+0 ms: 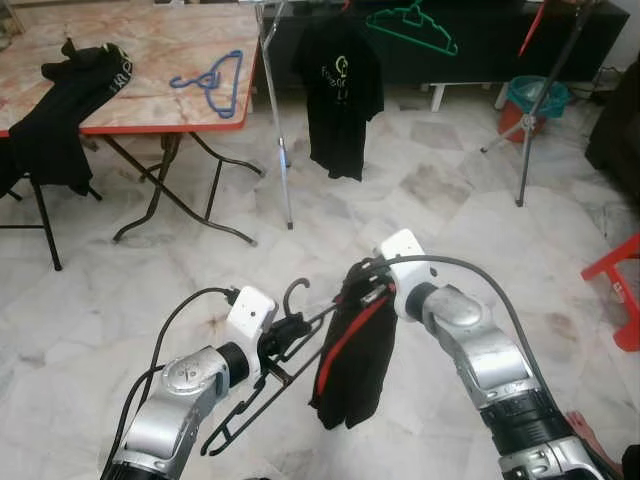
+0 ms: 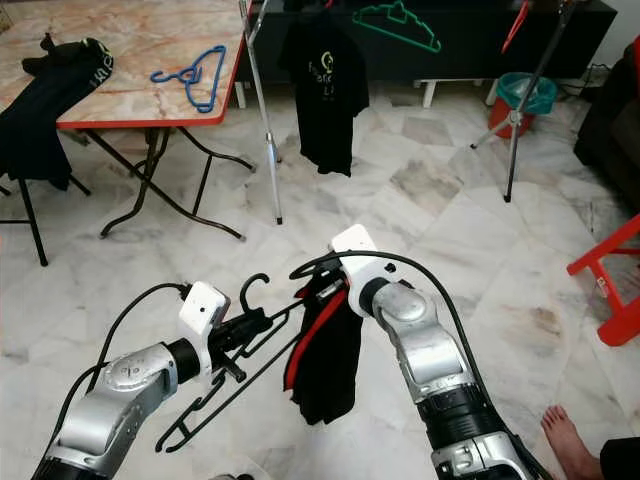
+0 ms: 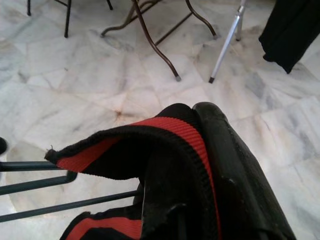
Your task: Hang hanger
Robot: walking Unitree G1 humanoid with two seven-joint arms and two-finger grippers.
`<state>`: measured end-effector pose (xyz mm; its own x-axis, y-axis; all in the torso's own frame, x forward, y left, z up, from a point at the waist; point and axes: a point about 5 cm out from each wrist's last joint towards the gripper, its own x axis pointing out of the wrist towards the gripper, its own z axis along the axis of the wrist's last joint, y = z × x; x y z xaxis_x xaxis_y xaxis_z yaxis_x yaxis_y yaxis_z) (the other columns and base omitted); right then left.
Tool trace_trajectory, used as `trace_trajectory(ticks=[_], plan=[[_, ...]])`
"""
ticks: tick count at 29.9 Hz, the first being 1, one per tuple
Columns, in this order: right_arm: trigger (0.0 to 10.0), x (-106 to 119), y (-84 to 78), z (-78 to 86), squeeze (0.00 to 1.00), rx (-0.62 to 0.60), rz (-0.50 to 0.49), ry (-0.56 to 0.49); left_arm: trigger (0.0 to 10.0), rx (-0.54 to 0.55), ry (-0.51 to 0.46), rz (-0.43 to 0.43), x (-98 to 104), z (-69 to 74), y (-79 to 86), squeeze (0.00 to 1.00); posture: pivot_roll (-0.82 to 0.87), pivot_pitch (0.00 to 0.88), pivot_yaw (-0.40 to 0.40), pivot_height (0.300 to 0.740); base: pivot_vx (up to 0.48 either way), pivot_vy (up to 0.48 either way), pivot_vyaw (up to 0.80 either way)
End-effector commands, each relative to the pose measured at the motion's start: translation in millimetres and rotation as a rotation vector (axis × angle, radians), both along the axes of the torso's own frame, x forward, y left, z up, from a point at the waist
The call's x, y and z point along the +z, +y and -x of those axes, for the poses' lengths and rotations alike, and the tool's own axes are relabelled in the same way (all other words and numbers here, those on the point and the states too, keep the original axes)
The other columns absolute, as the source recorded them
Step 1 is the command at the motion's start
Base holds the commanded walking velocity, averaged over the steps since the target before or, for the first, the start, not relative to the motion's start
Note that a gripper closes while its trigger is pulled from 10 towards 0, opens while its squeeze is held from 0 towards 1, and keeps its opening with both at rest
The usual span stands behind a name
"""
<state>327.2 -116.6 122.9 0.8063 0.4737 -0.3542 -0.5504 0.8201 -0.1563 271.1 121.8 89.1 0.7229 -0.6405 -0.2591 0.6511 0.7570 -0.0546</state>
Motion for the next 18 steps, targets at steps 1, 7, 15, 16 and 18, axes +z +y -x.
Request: trace_trajectory(ticks=[1,7,15,16,18], plan=[[10.0,4,6.9,2.8,0.00,0.024,-0.016,-0.016,10.0,0.062,-0.030,-0.035,0,-5.7,4.0,0.00,0.05,0.120,-0.005,0.740,0.000,0.000,0.00],[10.0,4,4.6,3.2,0.00,0.003,-0.015,-0.011,10.0,0.135,-0.056,-0.041,3,-12.9,10.1,0.00,0.05,0.118,-0.006,0.740,0.000,0.000,0.00],[10.0,13,9.7,3.0,0.00,0.033,-0.045,-0.035,10.0,-0.032,-0.035,0.083,11,-0.3,-2.6,0.00,0.05,0.113,-0.007,0.740,0.000,0.000,0.00],[10.0,13,10.1,3.3,0.00,0.039,-0.042,-0.038,10.0,-0.049,-0.027,0.089,11,1.6,-3.6,0.00,0.05,0.111,-0.008,0.740,0.000,0.000,0.00],[10.0,14,10.1,3.1,0.00,0.048,-0.033,-0.044,10.0,-0.093,-0.009,0.087,9,6.4,-5.2,0.00,0.05,0.110,-0.008,0.740,0.000,0.000,0.00]])
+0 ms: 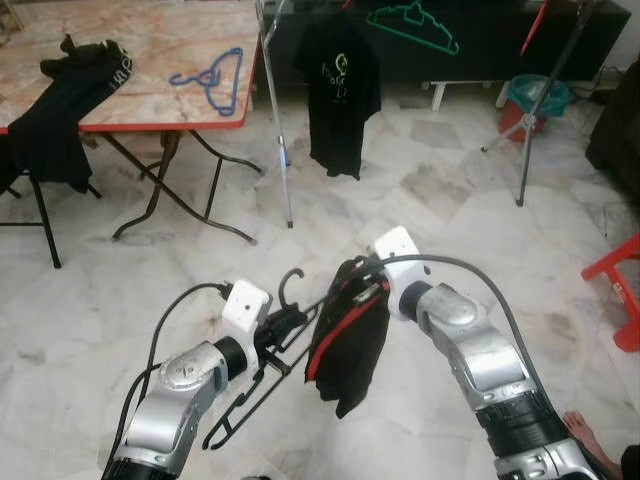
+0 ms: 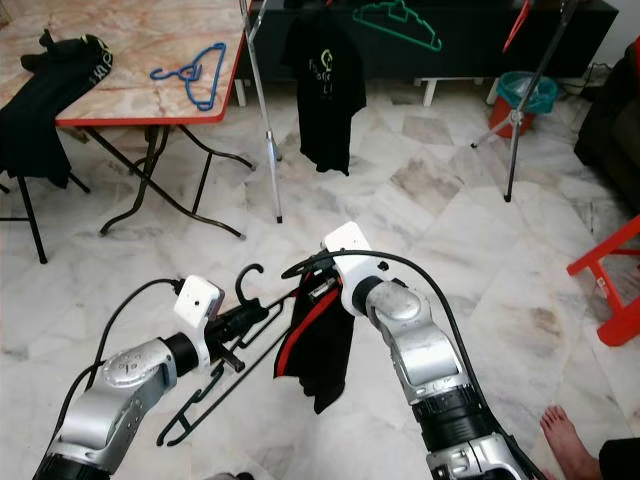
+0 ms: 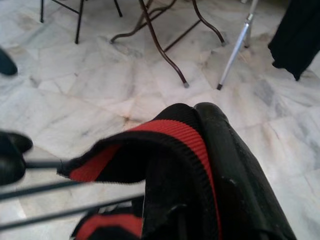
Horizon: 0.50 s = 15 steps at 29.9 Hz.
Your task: Hang hanger
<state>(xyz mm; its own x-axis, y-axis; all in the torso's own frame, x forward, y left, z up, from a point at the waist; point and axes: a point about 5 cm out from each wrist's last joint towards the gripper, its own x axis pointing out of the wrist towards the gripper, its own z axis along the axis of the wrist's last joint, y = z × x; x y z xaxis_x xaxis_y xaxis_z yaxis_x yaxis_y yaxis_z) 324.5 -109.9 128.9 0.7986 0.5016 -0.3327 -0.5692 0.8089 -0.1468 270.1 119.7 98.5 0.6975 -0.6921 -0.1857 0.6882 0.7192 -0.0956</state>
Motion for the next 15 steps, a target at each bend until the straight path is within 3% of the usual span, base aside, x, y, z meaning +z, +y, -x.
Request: trace_trajectory(ticks=[1,6,15], plan=[[10.0,9,2.6,-0.1,0.00,0.018,-0.011,-0.033,10.0,-0.058,0.023,0.004,-1,6.8,-3.2,0.00,0.05,0.110,-0.008,0.740,0.000,0.000,0.00],[10.0,12,-5.7,-5.2,0.00,-0.006,0.008,-0.048,10.0,-0.116,0.050,0.015,-3,14.0,-2.4,0.00,0.05,0.109,-0.009,0.740,0.000,0.000,0.00],[10.0,18,-0.5,-6.5,0.00,0.026,0.004,-0.056,10.0,-0.202,0.057,0.124,10,20.4,-9.4,0.00,0.05,0.113,-0.011,0.740,0.000,0.000,0.00]])
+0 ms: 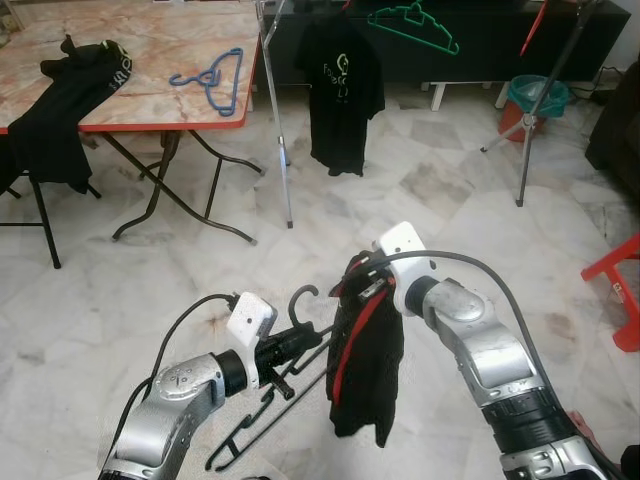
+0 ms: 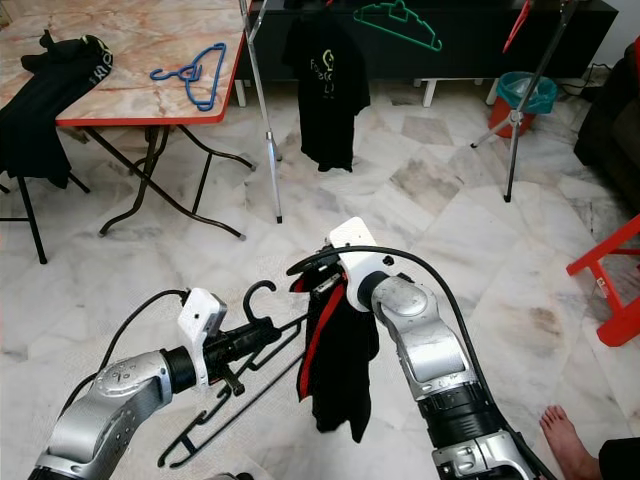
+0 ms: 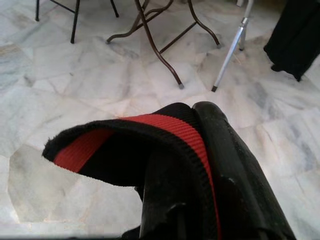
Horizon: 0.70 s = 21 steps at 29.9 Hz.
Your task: Hang hanger
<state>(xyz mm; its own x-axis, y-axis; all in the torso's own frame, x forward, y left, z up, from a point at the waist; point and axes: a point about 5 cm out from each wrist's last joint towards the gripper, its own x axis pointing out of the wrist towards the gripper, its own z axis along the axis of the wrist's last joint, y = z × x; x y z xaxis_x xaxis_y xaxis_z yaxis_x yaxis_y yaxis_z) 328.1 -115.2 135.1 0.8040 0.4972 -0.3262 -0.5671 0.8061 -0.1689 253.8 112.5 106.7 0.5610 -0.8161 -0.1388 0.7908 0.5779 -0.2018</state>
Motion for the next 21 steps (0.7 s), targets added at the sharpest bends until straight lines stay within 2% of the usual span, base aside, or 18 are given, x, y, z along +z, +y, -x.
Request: trace_trajectory(ticks=[1,8,11,12,15,21], plan=[[10.0,11,4.3,-3.2,0.00,0.027,-0.008,-0.038,10.0,-0.042,0.010,0.022,3,5.0,-2.2,0.00,0.05,0.114,-0.011,0.740,0.000,0.000,0.00],[10.0,7,-6.1,-7.6,0.00,0.016,0.046,-0.024,10.0,-0.069,0.018,0.008,2,8.8,-0.7,0.00,0.05,0.114,-0.012,0.740,0.000,0.000,0.00],[10.0,10,-0.7,-6.6,0.00,0.047,0.034,-0.023,10.0,-0.070,0.015,0.008,2,8.3,-2.9,0.00,0.05,0.116,-0.012,0.740,0.000,0.000,0.00],[10.0,13,7.0,-4.1,0.00,0.083,0.002,-0.018,10.0,-0.070,0.013,0.011,3,7.6,-4.6,0.00,0.05,0.116,-0.012,0.740,0.000,0.000,0.00],[10.0,15,15.1,0.2,0.00,0.138,0.004,-0.026,10.0,-0.075,0.015,0.024,4,7.5,-6.6,0.00,0.05,0.117,-0.012,0.740,0.000,0.000,0.00],[10.0,11,10.4,1.8,0.00,0.153,0.042,-0.021,10.0,-0.063,0.020,-0.022,0,7.7,-1.2,0.00,0.05,0.120,-0.011,0.740,0.000,0.000,0.00]])
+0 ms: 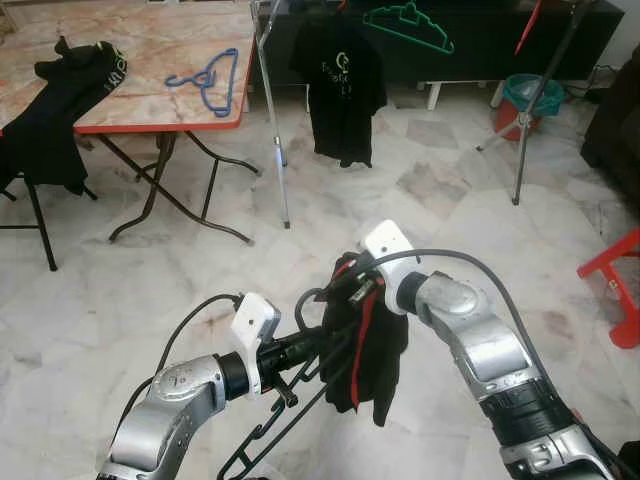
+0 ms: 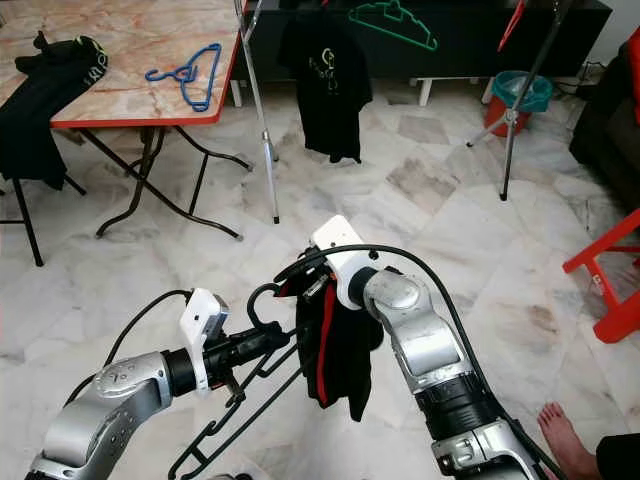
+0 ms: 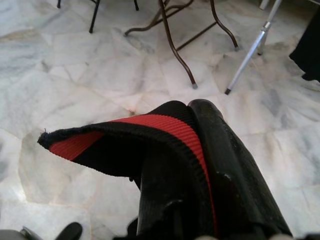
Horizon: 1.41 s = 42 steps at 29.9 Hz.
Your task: Hang hanger
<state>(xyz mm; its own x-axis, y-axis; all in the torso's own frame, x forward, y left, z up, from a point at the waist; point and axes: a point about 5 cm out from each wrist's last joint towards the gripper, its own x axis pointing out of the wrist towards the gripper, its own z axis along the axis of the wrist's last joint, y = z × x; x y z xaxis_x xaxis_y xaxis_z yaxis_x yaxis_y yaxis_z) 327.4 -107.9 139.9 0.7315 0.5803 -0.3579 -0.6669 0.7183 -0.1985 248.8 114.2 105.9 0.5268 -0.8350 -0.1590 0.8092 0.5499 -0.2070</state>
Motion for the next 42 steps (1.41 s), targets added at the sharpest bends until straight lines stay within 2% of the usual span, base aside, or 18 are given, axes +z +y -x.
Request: trace_trajectory(ticks=[1,8,16,20,25,27,30,34,37,38,40,42], plan=[[10.0,7,4.4,2.6,0.00,0.044,-0.006,-0.026,10.0,-0.024,0.004,-0.010,0,2.8,-2.8,0.00,0.05,0.120,-0.011,0.740,0.000,0.000,0.00],[10.0,14,21.8,16.1,0.00,0.175,-0.044,-0.028,10.0,0.017,-0.015,-0.001,1,-3.5,-6.9,0.00,0.04,0.122,-0.011,0.740,0.000,0.000,0.00],[10.0,19,26.6,28.6,0.00,0.293,-0.060,-0.049,10.0,0.012,-0.008,0.000,-1,-2.5,-8.6,0.00,0.04,0.124,-0.010,0.740,0.000,0.000,0.00],[10.0,24,33.8,38.3,0.00,0.381,-0.086,-0.059,10.0,0.033,-0.011,-0.001,-1,-4.8,-7.7,0.00,0.04,0.126,-0.010,0.740,0.000,0.000,0.00],[10.0,31,47.8,60.7,0.00,0.556,-0.139,-0.067,10.0,0.067,-0.020,-0.009,-3,-8.3,-9.5,0.00,0.04,0.129,-0.009,0.740,0.000,0.000,0.00],[10.0,31,49.7,65.5,0.00,0.586,-0.144,-0.066,10.0,0.078,-0.021,-0.009,-4,-9.3,-9.9,0.00,0.04,0.129,-0.009,0.740,0.000,0.000,0.00],[10.0,32,49.9,67.0,0.00,0.592,-0.148,-0.069,10.0,0.092,-0.025,-0.011,-4,-10.7,-9.9,0.00,0.04,0.129,-0.009,0.740,0.000,0.000,0.00],[10.0,41,48.9,69.9,0.00,0.602,-0.252,-0.077,10.0,0.147,-0.053,0.014,0,-18.0,-9.3,0.00,0.04,0.125,-0.009,0.740,0.000,0.000,0.00],[10.0,41,48.0,70.8,0.00,0.606,-0.259,-0.076,10.0,0.151,-0.054,0.032,2,-18.9,-10.2,0.00,0.04,0.124,-0.009,0.740,0.000,0.000,0.00],[10.0,39,45.7,72.6,0.00,0.610,-0.264,-0.065,10.0,0.151,-0.060,0.069,6,-20.1,-12.8,0.00,0.04,0.120,-0.010,0.740,0.000,0.000,0.00],[10.0,38,44.5,73.5,0.00,0.612,-0.263,-0.063,10.0,0.149,-0.061,0.085,8,-20.3,-14.0,0.00,0.04,0.121,-0.010,0.740,0.000,0.000,0.00],[10.0,42,42.4,73.8,0.00,0.591,-0.340,-0.061,10.0,0.154,-0.064,0.101,9,-21.2,-15.1,0.00,0.04,0.118,-0.010,0.740,0.000,0.000,0.00]])
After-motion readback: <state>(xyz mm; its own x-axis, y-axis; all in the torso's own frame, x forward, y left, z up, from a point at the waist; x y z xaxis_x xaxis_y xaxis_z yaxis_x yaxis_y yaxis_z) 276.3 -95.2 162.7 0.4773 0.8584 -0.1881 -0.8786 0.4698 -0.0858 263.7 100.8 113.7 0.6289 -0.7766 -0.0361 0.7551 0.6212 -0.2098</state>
